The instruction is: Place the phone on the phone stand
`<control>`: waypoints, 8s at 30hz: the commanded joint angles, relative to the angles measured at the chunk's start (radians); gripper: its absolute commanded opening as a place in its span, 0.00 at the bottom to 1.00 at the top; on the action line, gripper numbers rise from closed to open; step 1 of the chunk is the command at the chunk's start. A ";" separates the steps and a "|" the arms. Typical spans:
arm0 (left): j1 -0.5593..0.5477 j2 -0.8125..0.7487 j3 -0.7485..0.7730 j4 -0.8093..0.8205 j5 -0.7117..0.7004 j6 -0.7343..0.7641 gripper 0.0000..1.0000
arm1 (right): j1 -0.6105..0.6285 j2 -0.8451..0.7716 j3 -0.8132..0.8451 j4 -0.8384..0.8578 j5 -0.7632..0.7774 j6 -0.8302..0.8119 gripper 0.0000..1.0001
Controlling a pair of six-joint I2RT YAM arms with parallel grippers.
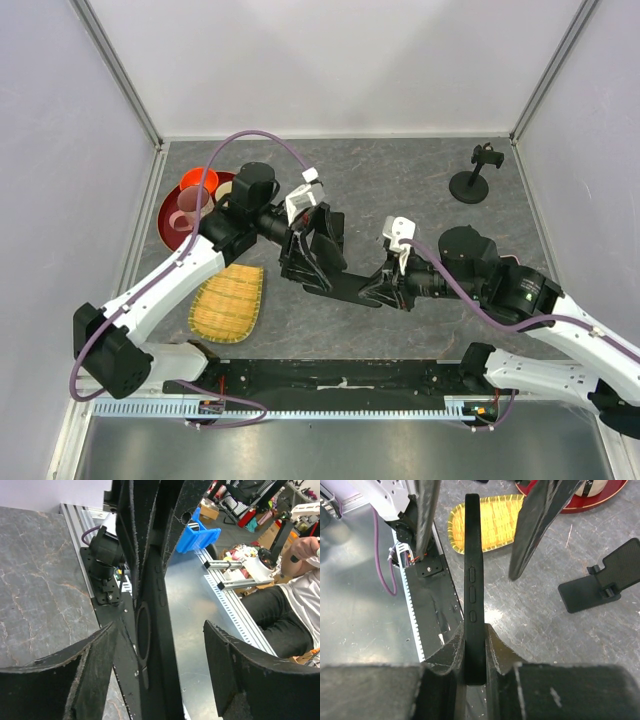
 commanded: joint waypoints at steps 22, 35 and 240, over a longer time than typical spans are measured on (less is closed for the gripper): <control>-0.083 -0.025 0.126 -0.298 -0.239 0.362 0.02 | 0.001 0.055 0.192 0.049 0.069 -0.009 0.02; -0.083 -0.174 -0.025 0.035 -0.804 0.118 0.02 | 0.001 -0.117 -0.107 0.357 0.625 0.422 0.98; -0.054 -0.550 -0.293 0.225 -1.849 -0.046 0.66 | -1.264 0.568 -0.050 0.730 0.326 0.868 0.98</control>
